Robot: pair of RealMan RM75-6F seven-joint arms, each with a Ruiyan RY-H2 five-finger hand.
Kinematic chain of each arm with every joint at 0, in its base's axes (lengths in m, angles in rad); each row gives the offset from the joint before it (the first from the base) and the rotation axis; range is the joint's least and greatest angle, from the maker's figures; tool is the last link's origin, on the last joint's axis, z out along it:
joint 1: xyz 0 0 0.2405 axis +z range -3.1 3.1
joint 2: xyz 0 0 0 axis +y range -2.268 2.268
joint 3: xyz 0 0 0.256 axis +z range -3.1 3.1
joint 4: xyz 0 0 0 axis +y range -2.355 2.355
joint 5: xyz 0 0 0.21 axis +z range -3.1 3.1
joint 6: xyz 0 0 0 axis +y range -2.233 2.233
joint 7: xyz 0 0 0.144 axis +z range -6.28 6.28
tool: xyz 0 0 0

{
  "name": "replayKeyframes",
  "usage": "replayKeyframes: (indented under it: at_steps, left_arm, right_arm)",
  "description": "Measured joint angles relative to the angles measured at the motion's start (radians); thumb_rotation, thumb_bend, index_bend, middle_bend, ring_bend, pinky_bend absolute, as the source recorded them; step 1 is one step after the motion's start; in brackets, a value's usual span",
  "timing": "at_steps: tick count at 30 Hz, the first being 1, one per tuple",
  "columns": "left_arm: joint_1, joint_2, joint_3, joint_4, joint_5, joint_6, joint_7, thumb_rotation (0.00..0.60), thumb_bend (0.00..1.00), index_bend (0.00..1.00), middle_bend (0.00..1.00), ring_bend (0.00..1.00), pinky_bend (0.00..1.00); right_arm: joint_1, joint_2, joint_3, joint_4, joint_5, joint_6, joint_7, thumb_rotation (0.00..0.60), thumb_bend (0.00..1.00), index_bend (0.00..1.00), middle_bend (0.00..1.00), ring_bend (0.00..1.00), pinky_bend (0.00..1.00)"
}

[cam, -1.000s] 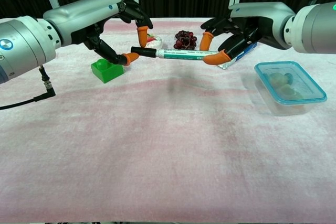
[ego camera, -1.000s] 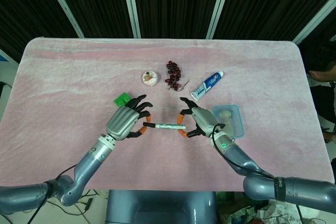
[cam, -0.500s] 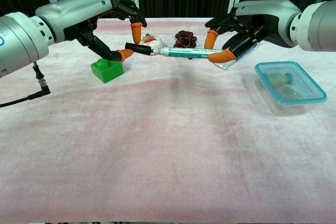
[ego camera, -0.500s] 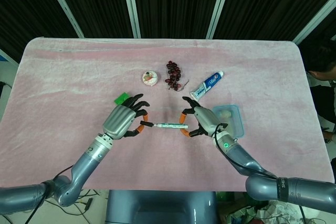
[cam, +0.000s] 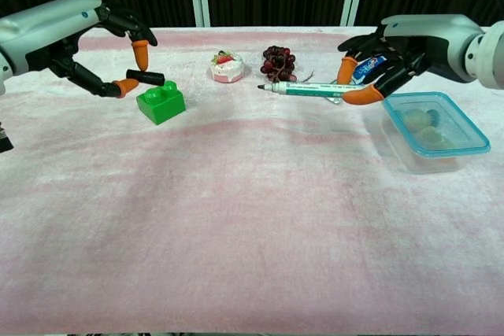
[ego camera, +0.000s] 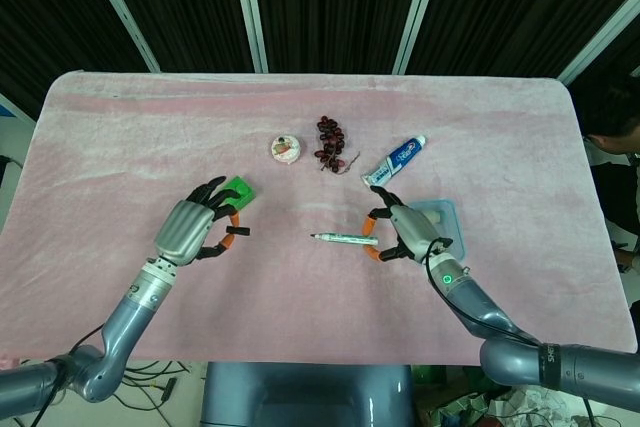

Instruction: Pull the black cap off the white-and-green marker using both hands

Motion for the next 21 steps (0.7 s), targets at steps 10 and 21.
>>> replayKeyframes:
  at_steps: [10, 21]
  left_arm:
    - [0.039, -0.024, 0.053, 0.112, 0.015, -0.027, -0.109, 0.6, 0.35, 0.49, 0.25, 0.04, 0.12]
    - [0.046, -0.054, 0.081, 0.182, 0.039, -0.07, -0.131, 0.6, 0.2, 0.38, 0.19, 0.0, 0.07]
  right_arm:
    - [-0.025, -0.161, -0.055, 0.089, -0.041, 0.073, -0.055, 0.6, 0.4, 0.87, 0.0, 0.02, 0.16]
    - [-0.033, -0.316, -0.06, 0.241, -0.043, 0.113, -0.109, 0.6, 0.32, 0.76, 0.0, 0.01, 0.16]
